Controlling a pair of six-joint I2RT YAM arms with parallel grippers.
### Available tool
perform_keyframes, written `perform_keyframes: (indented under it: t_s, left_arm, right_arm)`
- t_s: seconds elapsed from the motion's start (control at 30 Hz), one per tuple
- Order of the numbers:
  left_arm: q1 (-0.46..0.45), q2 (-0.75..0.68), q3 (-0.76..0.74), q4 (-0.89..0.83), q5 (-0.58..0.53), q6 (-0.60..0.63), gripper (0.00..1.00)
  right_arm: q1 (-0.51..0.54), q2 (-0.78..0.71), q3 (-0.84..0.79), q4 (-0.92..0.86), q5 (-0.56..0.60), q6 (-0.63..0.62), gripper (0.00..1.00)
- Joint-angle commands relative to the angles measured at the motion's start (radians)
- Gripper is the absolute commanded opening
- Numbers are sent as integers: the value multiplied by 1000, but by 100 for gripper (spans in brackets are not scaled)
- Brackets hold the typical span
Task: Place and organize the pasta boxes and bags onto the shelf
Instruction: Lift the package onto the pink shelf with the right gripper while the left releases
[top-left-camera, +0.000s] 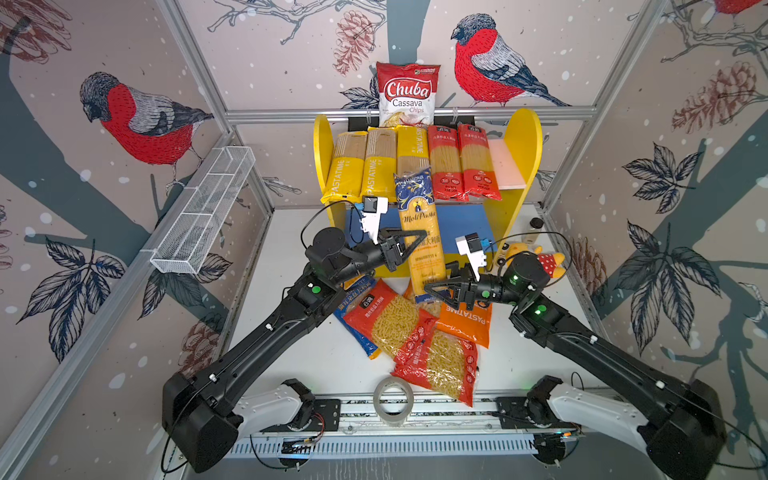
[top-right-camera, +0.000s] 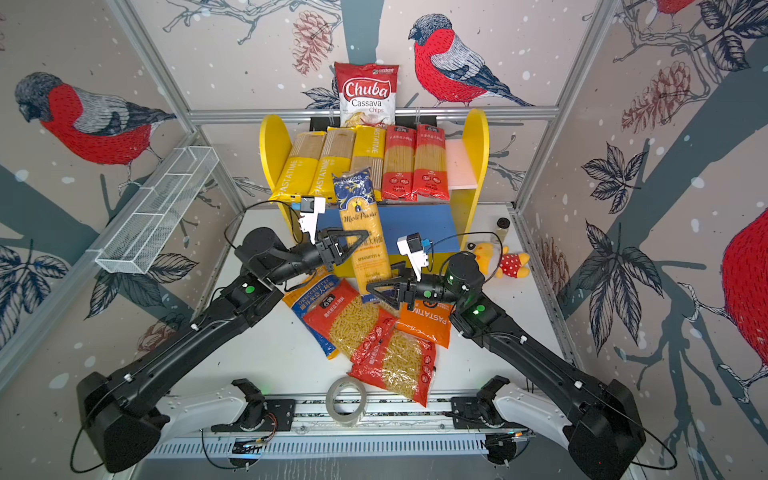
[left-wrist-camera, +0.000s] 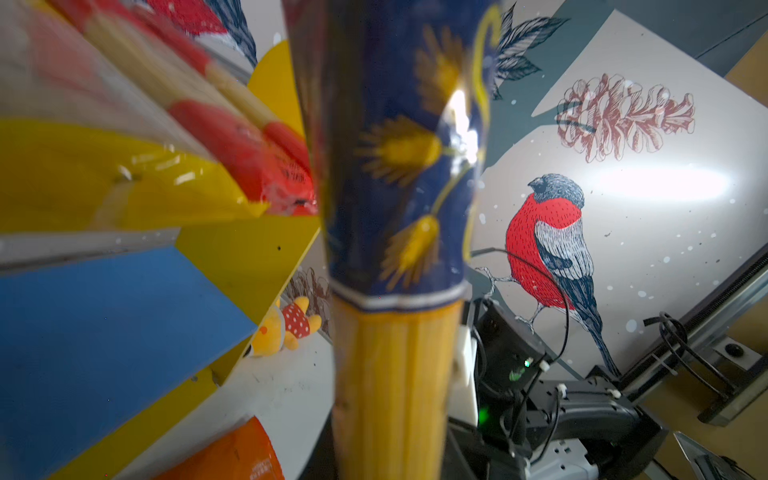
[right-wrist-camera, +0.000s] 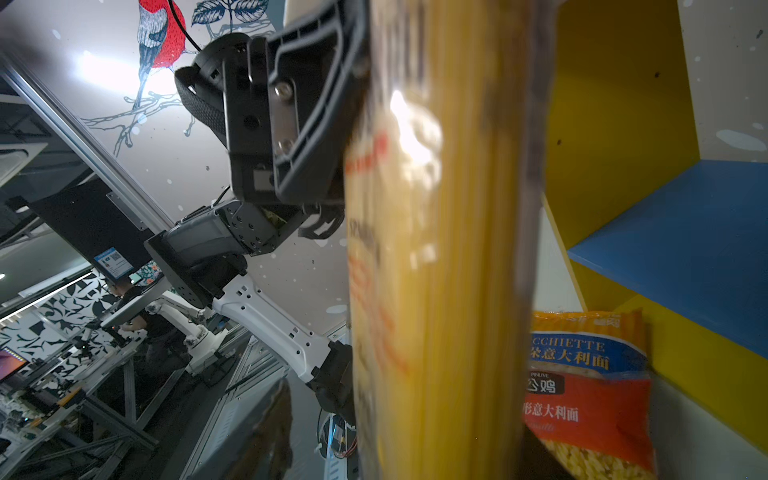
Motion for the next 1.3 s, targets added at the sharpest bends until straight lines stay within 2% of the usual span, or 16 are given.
perform_keyframes:
  t_s: [0.0, 0.13, 0.27, 0.4, 0.53, 0.8, 0.87, 1.07, 1.27]
  left_arm:
    - [0, 5, 55, 106, -53, 36, 10]
    - [0, 41, 98, 147, -63, 3, 9]
    - [0, 76, 107, 225, -60, -57, 9]
    - [-1, 87, 98, 280, -74, -89, 9]
    - [-2, 92, 80, 332, -92, -121, 9]
    - [-26, 139, 75, 415, -105, -184, 10]
    - [-31, 148, 83, 411, -106, -181, 10]
    - [-40, 157, 98, 395, -98, -180, 14]
    - [-45, 152, 100, 373, -96, -171, 27]
  right_arm:
    - [-12, -34, -54, 107, 53, 84, 73]
    - [-17, -66, -129, 236, 144, 213, 73]
    - [-22, -102, -219, 452, 315, 373, 73]
    - [-17, -92, -245, 635, 365, 472, 71]
    - [5, -79, -248, 699, 409, 464, 69]
    - [38, -11, -232, 747, 423, 455, 65]
    - [40, -7, -235, 767, 433, 461, 60]
    - [38, -18, -237, 770, 474, 462, 36]
    - [35, -21, -229, 772, 489, 462, 22]
